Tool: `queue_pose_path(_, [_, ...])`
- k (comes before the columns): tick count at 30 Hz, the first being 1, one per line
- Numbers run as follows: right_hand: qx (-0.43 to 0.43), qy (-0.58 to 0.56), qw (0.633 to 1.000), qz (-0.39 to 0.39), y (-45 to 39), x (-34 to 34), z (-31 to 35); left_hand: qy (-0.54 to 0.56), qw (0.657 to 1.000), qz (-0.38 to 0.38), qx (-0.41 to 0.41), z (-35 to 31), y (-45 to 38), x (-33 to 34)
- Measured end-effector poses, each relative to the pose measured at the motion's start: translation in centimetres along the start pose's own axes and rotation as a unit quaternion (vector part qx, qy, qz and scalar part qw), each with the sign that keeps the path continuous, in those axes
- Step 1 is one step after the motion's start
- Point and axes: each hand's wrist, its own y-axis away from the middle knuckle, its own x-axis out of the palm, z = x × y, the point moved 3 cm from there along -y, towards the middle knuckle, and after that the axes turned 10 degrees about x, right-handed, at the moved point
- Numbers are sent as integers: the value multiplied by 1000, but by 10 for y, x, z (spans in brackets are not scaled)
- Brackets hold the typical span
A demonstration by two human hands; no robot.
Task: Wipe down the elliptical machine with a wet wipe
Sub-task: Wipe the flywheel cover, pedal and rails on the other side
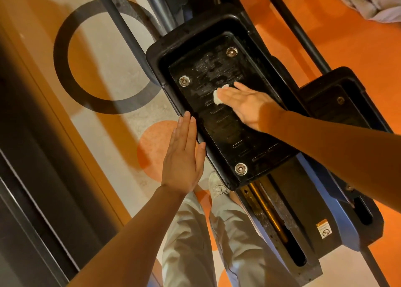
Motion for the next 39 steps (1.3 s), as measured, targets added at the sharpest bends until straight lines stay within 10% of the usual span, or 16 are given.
queue_pose_path(13, [-50,51,991,-111,-6,12,62,-5,1000,-2,0,1,0,2])
queue_pose_path(22, [161,-2,982,-104,-5,-7,-22,-10,1000,0,-11,-1,0,1])
queue_pose_path(32, [52,18,993,-107,-8,10,38,-17,1000,3,-5,1,0,2])
queue_pose_path(39, [164,6,982,-98,-8,-6,-33,-19,1000,6,-7,0,0,1])
